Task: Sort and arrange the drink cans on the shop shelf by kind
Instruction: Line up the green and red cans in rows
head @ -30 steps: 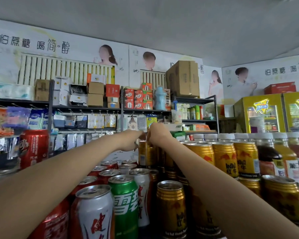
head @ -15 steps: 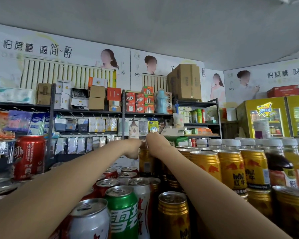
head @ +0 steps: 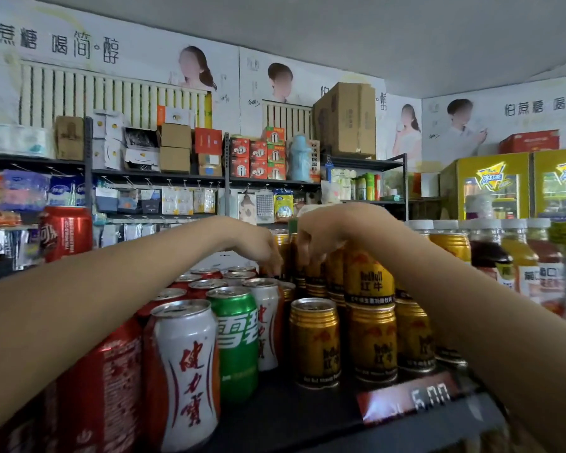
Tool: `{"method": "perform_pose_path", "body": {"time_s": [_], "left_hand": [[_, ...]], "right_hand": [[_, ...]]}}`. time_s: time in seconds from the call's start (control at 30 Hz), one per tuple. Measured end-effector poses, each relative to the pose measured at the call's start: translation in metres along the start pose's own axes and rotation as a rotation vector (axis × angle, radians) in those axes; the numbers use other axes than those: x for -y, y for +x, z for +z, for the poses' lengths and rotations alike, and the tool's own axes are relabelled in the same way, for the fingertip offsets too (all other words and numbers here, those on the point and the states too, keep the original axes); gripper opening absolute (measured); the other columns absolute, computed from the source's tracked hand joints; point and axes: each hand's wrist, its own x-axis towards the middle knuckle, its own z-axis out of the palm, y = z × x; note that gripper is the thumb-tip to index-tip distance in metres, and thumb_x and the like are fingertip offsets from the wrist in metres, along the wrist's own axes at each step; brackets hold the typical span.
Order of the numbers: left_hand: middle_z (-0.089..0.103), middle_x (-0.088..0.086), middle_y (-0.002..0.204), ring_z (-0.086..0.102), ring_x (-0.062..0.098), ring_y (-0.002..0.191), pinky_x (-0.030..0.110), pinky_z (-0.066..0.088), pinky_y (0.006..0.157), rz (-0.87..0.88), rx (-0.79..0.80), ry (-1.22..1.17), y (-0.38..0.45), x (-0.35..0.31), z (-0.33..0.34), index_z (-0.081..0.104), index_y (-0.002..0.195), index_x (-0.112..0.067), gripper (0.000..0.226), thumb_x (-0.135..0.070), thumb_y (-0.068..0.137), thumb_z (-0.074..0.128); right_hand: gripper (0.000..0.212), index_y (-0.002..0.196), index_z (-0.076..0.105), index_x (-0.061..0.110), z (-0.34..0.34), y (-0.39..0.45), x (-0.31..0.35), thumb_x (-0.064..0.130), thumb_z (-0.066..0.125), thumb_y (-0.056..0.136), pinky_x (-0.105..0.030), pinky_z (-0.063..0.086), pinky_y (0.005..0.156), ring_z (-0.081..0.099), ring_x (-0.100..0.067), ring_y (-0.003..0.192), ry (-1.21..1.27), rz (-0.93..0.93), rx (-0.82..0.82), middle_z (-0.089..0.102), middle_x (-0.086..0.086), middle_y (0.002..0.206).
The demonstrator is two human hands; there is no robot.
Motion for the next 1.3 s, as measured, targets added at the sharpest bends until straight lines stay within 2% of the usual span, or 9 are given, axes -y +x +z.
{"method": "perform_pose_path", "body": {"time_s": [0.13,0.3,0.37,0.53,0.77,0.97,1.1,1.2,1.3], "left_hand": [[0.044,0.003,0.14,0.036,0.023,0.132,0.035,0.028,0.104,-0.038,0.141,0.014,0.005,-0.016,0.018,0.057,0.124,-0.014,0.036,-0.033,0.096,0.044],[0.056,0.006,0.115,0.052,0.018,0.101,0.029,0.041,0.088,0.029,0.141,0.158,0.011,-0.03,0.026,0.053,0.124,-0.008,0.033,-0.023,0.097,0.042],[0.054,0.005,0.123,0.05,0.02,0.109,0.028,0.038,0.09,0.014,0.065,0.25,0.005,-0.033,0.019,0.052,0.127,-0.01,0.034,-0.023,0.099,0.038],[0.042,0.007,0.141,0.04,0.023,0.129,0.034,0.032,0.104,-0.077,0.142,0.272,-0.001,-0.03,0.019,0.043,0.136,-0.012,0.039,-0.026,0.1,0.036],[0.053,0.01,0.121,0.051,0.023,0.11,0.034,0.042,0.096,-0.129,0.062,0.274,0.015,-0.034,0.032,0.048,0.128,-0.004,0.035,-0.018,0.098,0.037],[0.048,0.009,0.132,0.048,0.022,0.113,0.029,0.038,0.091,-0.072,0.081,0.16,0.013,-0.047,0.032,0.045,0.132,-0.008,0.036,-0.014,0.098,0.038],[0.045,0.008,0.135,0.045,0.022,0.119,0.028,0.037,0.091,-0.046,0.034,0.11,0.01,-0.048,0.033,0.04,0.134,-0.009,0.037,-0.013,0.097,0.04],[0.039,0.006,0.144,0.037,0.02,0.13,0.029,0.033,0.104,-0.05,-0.057,0.05,-0.001,-0.032,0.027,0.039,0.138,-0.012,0.044,-0.003,0.095,0.038],[0.045,0.002,0.138,0.041,0.015,0.125,0.023,0.034,0.095,-0.03,-0.074,-0.028,-0.021,-0.022,0.024,0.052,0.129,-0.015,0.041,0.0,0.093,0.038]], "right_hand": [[0.031,0.119,0.061,0.009,0.017,-0.018,0.005,0.007,0.056,0.089,-0.031,0.049,0.085,0.058,-0.023,0.109,-0.222,0.009,0.055,0.062,-0.006,0.12],[0.045,0.128,0.052,0.007,0.027,-0.031,0.008,0.024,0.062,0.088,-0.027,0.047,0.084,0.062,-0.018,0.106,-0.116,-0.056,0.146,0.065,-0.005,0.115],[0.057,0.132,0.046,0.006,0.035,-0.034,0.006,0.03,0.065,0.085,-0.032,0.046,0.09,0.059,-0.021,0.111,-0.11,-0.064,0.135,0.063,-0.005,0.12],[0.036,0.11,0.063,0.007,0.046,-0.039,0.003,0.026,0.07,0.08,-0.026,0.044,0.077,0.058,-0.02,0.102,-0.085,-0.091,0.026,0.064,-0.003,0.112],[0.005,0.088,0.06,0.008,0.067,-0.05,-0.008,0.005,0.062,0.084,-0.029,0.051,0.076,0.06,-0.022,0.092,-0.04,-0.144,-0.236,0.061,-0.007,0.098],[0.008,0.09,0.064,0.012,0.08,-0.055,-0.016,0.011,0.067,0.083,-0.015,0.044,0.064,0.053,-0.012,0.085,0.097,-0.175,-0.369,0.056,0.002,0.095],[0.015,0.094,0.061,0.013,0.085,-0.048,-0.014,0.013,0.068,0.081,-0.026,0.053,0.068,0.061,-0.016,0.084,0.148,-0.169,-0.341,0.062,-0.002,0.099],[0.029,0.097,0.053,0.014,0.089,-0.05,-0.012,0.015,0.073,0.076,-0.021,0.048,0.062,0.056,-0.013,0.082,0.135,-0.171,-0.298,0.055,0.002,0.1],[0.031,0.087,0.047,0.017,0.091,-0.055,-0.006,0.014,0.075,0.074,-0.023,0.046,0.07,0.048,-0.012,0.087,0.103,-0.162,-0.374,0.048,0.006,0.095]]}}
